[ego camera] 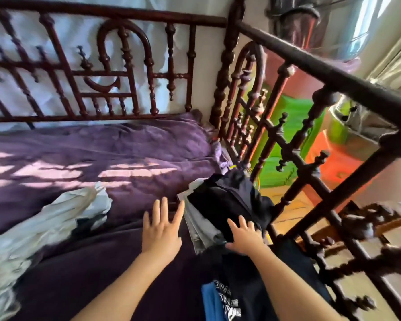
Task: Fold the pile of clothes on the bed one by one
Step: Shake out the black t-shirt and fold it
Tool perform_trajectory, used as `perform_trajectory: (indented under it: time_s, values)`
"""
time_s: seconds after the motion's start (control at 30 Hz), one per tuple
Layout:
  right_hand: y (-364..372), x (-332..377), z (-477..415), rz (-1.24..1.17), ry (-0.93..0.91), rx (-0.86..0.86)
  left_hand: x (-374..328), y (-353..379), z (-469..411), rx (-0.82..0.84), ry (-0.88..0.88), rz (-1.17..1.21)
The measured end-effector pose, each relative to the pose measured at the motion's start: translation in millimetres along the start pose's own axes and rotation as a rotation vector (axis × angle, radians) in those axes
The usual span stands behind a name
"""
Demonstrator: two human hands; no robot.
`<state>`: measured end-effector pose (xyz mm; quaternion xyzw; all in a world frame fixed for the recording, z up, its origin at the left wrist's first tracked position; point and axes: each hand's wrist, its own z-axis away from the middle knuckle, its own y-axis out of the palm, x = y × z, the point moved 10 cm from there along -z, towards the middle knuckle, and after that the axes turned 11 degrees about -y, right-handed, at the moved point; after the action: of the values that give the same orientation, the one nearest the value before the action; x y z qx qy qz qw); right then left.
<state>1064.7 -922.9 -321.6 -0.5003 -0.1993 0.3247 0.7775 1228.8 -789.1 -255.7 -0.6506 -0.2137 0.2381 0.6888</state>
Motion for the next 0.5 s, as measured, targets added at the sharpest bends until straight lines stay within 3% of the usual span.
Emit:
perform_trajectory:
  time_s: [0.03,0.2,0.5]
  values:
    - [17.9,0.2,-2.9,-0.062,-0.004,0.094,3.7,14.5,4.2,0.038,-0.002,-0.01]
    - [13.8,7.5,-6.4,-0.119,-0.046,0.07,43.4,54.3,28.3,0.225,-0.212,-0.025]
    - [-68.1,62.9,36.6,-0.045,-0.171,-0.149,83.6,-15.4,64.6,0.094,-0.275,-0.028]
